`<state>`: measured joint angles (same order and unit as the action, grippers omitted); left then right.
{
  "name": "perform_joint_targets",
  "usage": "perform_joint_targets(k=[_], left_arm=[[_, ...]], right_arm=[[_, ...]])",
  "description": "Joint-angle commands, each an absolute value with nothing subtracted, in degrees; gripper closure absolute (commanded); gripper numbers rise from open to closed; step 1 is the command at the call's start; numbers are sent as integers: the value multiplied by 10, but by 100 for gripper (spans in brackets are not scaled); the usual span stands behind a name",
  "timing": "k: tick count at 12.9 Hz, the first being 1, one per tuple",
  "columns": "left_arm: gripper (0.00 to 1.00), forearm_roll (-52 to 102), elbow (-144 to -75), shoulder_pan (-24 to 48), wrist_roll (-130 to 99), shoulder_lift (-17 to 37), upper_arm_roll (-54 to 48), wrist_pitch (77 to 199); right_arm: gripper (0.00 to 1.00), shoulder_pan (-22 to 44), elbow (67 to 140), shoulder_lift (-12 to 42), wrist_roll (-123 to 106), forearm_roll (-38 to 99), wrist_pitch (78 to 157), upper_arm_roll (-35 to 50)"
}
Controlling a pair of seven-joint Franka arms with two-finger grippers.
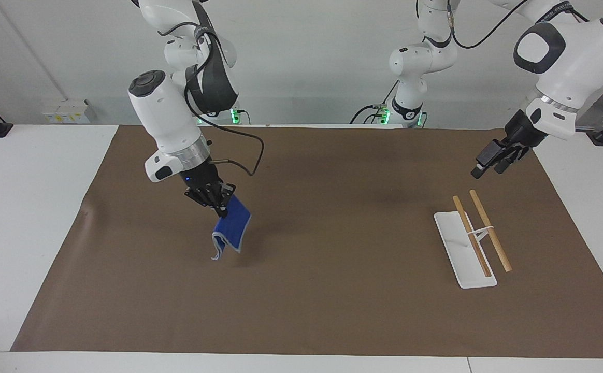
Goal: Right arm passes towel to left arm to hang
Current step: 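Lift the towel with the right gripper while the left gripper approaches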
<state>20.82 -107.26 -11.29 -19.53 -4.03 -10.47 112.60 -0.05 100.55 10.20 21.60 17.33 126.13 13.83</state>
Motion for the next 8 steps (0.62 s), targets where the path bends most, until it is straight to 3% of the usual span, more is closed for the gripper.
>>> perform_joint_targets(k=[1,5,8], left_arm=[[0,259,-1130,-75,-312,-72,-104,1192],[0,307,-1193,31,-532,-65,-105,1366],[0,346,-1199,93,-626,-36,-104,1464]], right_arm=[[100,-4,993,101,234,273,1261,159],[100,21,994,104,264,409,1329,171],[100,57,998,105,280,488,1378,171]])
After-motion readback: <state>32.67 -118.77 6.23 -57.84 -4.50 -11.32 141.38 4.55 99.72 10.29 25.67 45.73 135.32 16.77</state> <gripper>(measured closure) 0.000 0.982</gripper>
